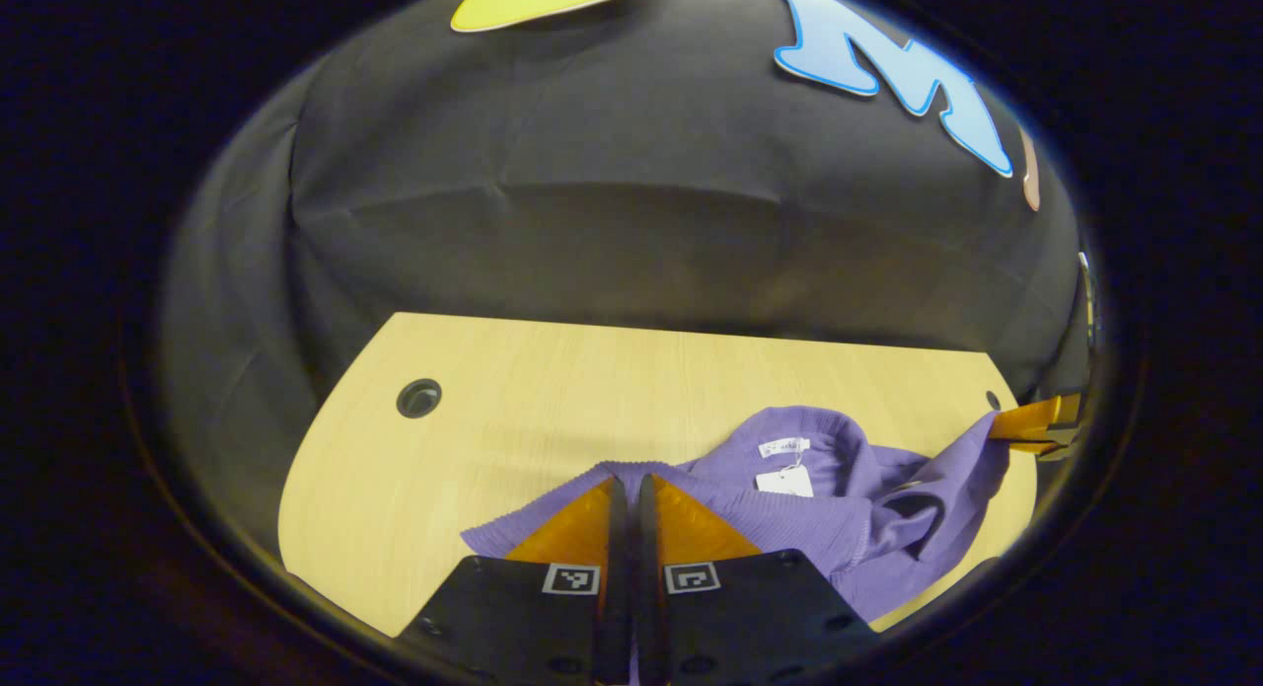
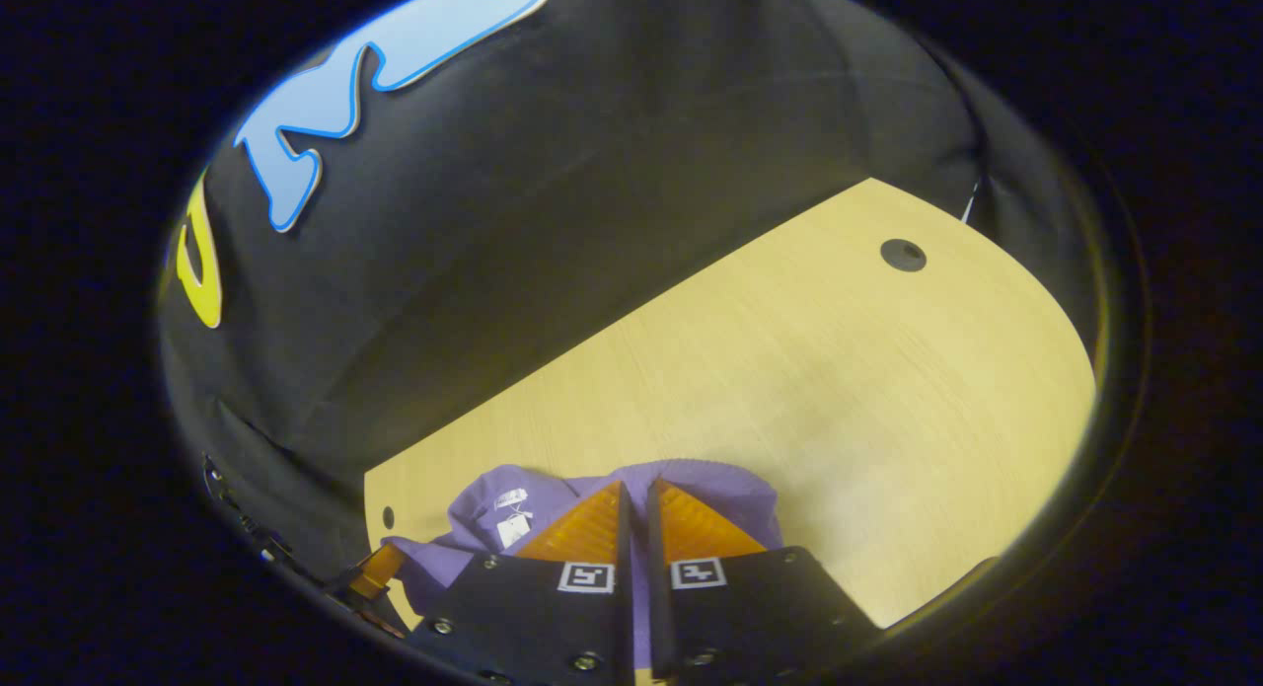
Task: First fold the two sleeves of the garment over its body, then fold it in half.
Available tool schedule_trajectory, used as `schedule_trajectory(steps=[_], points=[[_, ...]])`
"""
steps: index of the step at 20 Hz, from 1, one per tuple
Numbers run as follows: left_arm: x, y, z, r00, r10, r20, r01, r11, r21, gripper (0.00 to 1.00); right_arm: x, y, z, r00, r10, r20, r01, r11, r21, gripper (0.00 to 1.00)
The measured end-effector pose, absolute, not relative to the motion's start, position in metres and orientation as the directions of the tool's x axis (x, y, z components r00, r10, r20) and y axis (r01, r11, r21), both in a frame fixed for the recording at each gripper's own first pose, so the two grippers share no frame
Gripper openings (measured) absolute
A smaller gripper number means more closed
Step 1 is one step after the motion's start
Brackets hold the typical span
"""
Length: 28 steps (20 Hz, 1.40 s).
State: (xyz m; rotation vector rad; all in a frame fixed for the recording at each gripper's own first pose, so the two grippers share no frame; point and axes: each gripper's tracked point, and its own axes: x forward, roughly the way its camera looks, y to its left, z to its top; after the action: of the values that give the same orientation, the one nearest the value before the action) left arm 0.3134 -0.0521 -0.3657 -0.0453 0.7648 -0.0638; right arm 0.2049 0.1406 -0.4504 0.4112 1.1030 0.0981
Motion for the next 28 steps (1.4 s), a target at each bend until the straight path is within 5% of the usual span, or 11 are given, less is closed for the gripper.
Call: schedule_trajectory(steps=[4, 5, 6, 9, 12, 13, 28], points=[[0.312, -0.052, -0.358, 0.724, -0.085, -0.685, 0.053, 0.996, -0.068, 0.14, 0.202, 0.146, -0.446, 0.451, 0.296, -0.842, 0.119, 0.915, 0.385, 0.28], [0.311, -0.056, -0.354, 0.728, -0.1, -0.678, 0.061, 0.995, -0.082, 0.25, 0.202, 0.146, -0.443, 0.456, 0.3, -0.838, 0.112, 0.915, 0.388, 0.35], [0.311, -0.053, -0.351, 0.731, -0.094, -0.675, 0.059, 0.995, -0.075, 0.37, 0.2, 0.147, -0.44, 0.454, 0.301, -0.839, 0.107, 0.916, 0.387, 0.52], [0.307, -0.06, -0.337, 0.745, -0.12, -0.656, 0.076, 0.993, -0.095, 0.55, 0.195, 0.146, -0.43, 0.462, 0.304, -0.833, 0.078, 0.922, 0.38, 0.54], [0.3, -0.066, -0.319, 0.761, -0.136, -0.635, 0.103, 0.991, -0.09, 0.87, 0.187, 0.151, -0.415, 0.478, 0.313, -0.821, 0.036, 0.926, 0.375, 0.54], [0.297, -0.069, -0.31, 0.767, -0.146, -0.625, 0.115, 0.989, -0.091, 0.79, 0.183, 0.151, -0.409, 0.481, 0.316, -0.818, 0.021, 0.928, 0.372, 0.54], [0.21, -0.127, -0.084, 0.933, -0.252, -0.257, 0.264, 0.965, 0.011, 0.78, 0.127, 0.163, -0.215, 0.703, 0.405, -0.585, -0.216, 0.905, 0.367, 0.53]])
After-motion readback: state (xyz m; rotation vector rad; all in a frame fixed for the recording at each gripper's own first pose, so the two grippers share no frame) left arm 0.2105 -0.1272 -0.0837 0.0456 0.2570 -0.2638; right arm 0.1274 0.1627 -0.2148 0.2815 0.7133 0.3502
